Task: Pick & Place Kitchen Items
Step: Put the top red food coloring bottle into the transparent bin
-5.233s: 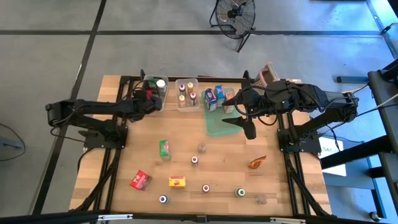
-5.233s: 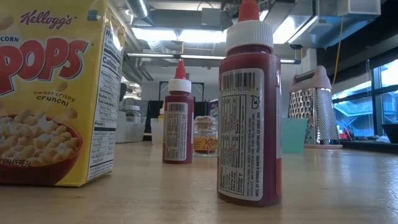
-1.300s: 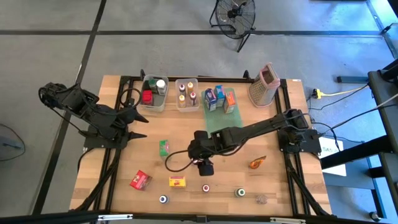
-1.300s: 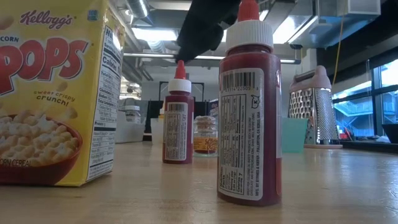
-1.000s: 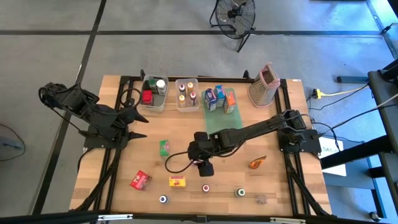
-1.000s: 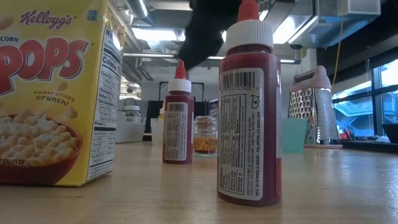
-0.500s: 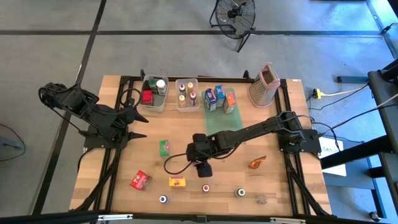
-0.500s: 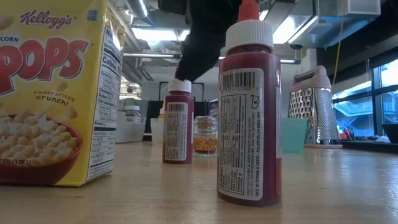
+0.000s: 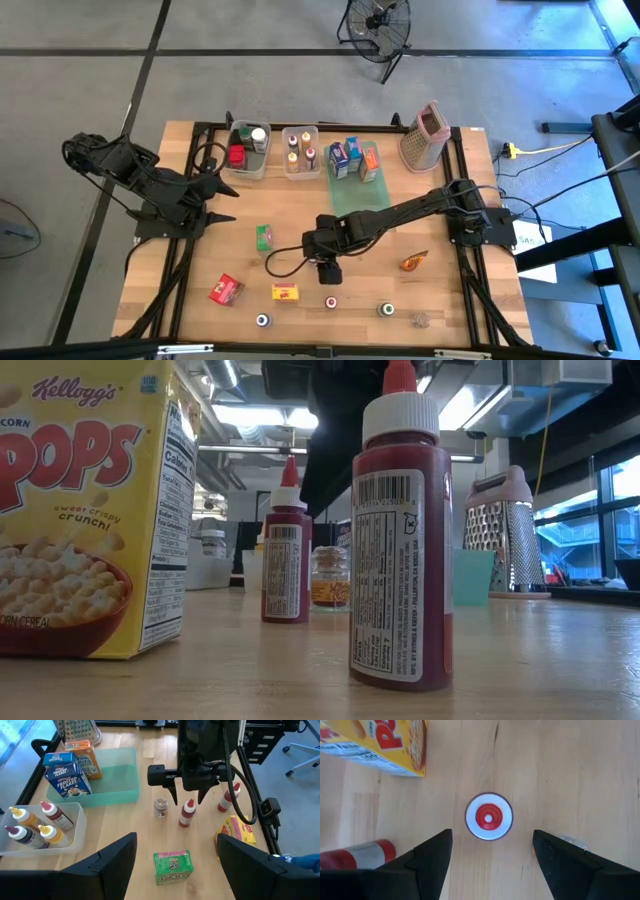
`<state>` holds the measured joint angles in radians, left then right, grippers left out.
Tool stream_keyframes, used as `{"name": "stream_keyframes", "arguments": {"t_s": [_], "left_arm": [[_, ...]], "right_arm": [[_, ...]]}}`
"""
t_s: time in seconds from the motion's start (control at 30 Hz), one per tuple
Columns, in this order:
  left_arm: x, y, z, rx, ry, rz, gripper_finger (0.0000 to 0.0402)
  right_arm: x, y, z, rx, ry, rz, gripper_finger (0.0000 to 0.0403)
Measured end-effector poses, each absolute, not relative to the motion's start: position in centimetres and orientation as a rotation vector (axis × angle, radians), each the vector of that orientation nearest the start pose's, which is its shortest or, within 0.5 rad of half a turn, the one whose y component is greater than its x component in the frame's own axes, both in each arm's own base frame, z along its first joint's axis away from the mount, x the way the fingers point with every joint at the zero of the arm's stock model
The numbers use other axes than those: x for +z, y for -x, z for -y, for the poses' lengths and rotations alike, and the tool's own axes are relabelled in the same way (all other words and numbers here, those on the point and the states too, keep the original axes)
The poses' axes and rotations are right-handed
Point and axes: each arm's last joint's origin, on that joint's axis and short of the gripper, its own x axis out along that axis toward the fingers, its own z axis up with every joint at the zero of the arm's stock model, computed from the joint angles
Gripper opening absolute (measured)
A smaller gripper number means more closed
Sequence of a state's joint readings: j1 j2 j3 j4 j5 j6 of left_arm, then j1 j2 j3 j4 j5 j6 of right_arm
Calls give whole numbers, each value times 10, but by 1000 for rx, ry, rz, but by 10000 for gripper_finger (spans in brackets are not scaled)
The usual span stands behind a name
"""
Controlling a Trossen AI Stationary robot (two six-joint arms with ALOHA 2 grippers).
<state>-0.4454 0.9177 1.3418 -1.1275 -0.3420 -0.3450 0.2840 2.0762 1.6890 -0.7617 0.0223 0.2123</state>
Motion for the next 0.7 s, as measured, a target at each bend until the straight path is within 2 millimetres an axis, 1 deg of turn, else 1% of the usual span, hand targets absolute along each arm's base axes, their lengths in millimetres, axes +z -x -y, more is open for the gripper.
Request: {"name": "stream_keyframes", "arguments": {"t_s": [0.1, 0.27, 0.33, 0.47, 0.57, 0.7], "left_arm": [[407, -122, 48, 15, 65, -655, 270], [407, -122, 48, 17, 71, -655, 270], [407, -122, 48, 17, 72, -655, 270], [407, -122, 48, 17, 72, -655, 270], [407, -123, 48, 18, 71, -656, 270], [407, -123, 48, 19, 72, -657, 270]], "right_arm": [[209, -420, -122, 110, -13, -1152, 279], [192, -418, -123, 106, -23, -1146, 279], [188, -420, -124, 106, -42, -1109, 279], [187, -421, -124, 109, -45, -1093, 279], [180, -422, -125, 111, -34, -1107, 279], [177, -426, -125, 115, -33, -1085, 279]]}}
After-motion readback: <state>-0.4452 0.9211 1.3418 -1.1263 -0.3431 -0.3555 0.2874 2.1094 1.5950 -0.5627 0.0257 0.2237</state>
